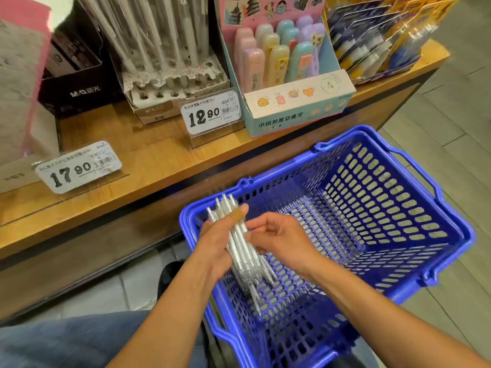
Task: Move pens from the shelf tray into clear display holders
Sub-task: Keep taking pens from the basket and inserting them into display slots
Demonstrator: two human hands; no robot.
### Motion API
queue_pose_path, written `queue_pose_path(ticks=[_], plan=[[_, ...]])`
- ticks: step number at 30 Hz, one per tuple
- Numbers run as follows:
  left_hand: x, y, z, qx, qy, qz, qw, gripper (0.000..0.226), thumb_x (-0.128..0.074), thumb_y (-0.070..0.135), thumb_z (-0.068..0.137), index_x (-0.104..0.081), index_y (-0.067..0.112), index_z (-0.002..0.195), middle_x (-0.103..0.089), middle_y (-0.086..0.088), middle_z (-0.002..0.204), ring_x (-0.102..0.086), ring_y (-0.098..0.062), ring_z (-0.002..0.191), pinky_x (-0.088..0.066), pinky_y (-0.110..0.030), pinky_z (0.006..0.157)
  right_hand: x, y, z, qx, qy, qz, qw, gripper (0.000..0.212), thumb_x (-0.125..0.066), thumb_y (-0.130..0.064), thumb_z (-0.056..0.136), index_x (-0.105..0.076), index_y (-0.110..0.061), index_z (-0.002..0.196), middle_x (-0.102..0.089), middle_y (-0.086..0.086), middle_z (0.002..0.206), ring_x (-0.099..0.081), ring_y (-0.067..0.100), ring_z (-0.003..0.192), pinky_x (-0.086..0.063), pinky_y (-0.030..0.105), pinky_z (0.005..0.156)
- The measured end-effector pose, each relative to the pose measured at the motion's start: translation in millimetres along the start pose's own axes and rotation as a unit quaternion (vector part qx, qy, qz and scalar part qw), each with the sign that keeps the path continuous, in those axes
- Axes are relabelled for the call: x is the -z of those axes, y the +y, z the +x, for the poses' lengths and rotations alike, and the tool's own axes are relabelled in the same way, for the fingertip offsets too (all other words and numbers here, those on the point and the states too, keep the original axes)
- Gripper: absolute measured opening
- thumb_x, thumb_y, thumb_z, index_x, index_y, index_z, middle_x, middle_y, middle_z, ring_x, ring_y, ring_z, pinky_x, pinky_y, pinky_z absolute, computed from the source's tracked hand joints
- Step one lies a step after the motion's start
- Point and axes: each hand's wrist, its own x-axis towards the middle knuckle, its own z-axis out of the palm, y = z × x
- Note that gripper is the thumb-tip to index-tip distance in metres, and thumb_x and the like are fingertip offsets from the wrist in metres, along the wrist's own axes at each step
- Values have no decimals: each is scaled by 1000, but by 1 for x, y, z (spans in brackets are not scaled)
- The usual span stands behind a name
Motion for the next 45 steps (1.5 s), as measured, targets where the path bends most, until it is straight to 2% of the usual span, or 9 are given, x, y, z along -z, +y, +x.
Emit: queue_pose_path(ticks=[6,10,16,22,27,31,37,42,45], plan=[[3,3,5,-30,57,52,997,43,-72,1,79,-57,-11,117,-70,-23,77,-72,-33,66,-61,-47,61,11,9,16,33,-70,3,997,5,-76,-16,83,-75,-16,87,-70,2,72,-62,11,60,-49,21,56],[7,7,8,-28,88,76,993,28,-67,1,84,-62,-5,111,-63,-12,63,-64,-17,51,-54,-29,51,35,54,60,-42,26,-79,996,3,-67,-8,88,-68,-11,87,-67,4,78,-62,17,68,-52,26,61],[9,7,11,-20,80,96,992,32,-66,-2,84,-63,-10,115,-63,-12,70,-65,-16,55,-54,-29,53,18,147,88,-153,-101,-515,837,31,-62,-26,92,-56,-4,113,-62,14,103,-63,32,96,-51,35,70],[9,6,13,-17,75,94,993,28,-68,-1,83,-65,-8,111,-65,-11,71,-66,-15,58,-55,-27,52,7,166,94,-131,-89,-608,778,38,-50,-15,97,-43,1,131,-58,18,120,-61,34,106,-43,34,66],[8,5,13,-8,66,97,993,28,-66,-3,85,-63,-8,112,-62,-13,72,-64,-17,57,-53,-27,51,22,138,92,-145,-42,-439,886,20,-55,-19,94,-47,-14,78,-45,4,64,-48,25,61,-34,28,52],[8,6,10,-1,70,100,993,36,-70,-1,83,-61,-7,118,-66,-13,78,-66,-17,58,-54,-30,53,34,91,67,-112,-16,-193,975,11,-61,-16,94,-62,-10,103,-55,-2,64,-50,11,55,-44,25,57],[2,6,-1,-10,39,65,997,72,-84,9,61,-57,-7,126,-69,-15,73,-70,-27,62,-60,-49,64,18,24,10,-10,-26,4,1000,23,-70,-10,88,-63,-6,109,-62,-2,60,-58,10,56,-50,21,57],[-1,5,-9,-28,19,60,998,106,-93,23,52,-43,1,142,-61,-30,126,-67,-47,103,-54,-66,83,-3,-1,-3,30,-5,-3,1000,20,-72,-7,85,-65,0,103,-61,12,71,-55,11,56,-48,23,58],[0,6,-10,-31,20,52,998,80,-87,11,68,-47,-4,136,-63,-34,119,-69,-43,100,-57,-60,81,-1,-2,1,42,-15,21,999,13,-74,-7,83,-70,-7,96,-63,10,74,-57,13,59,-49,25,60]])
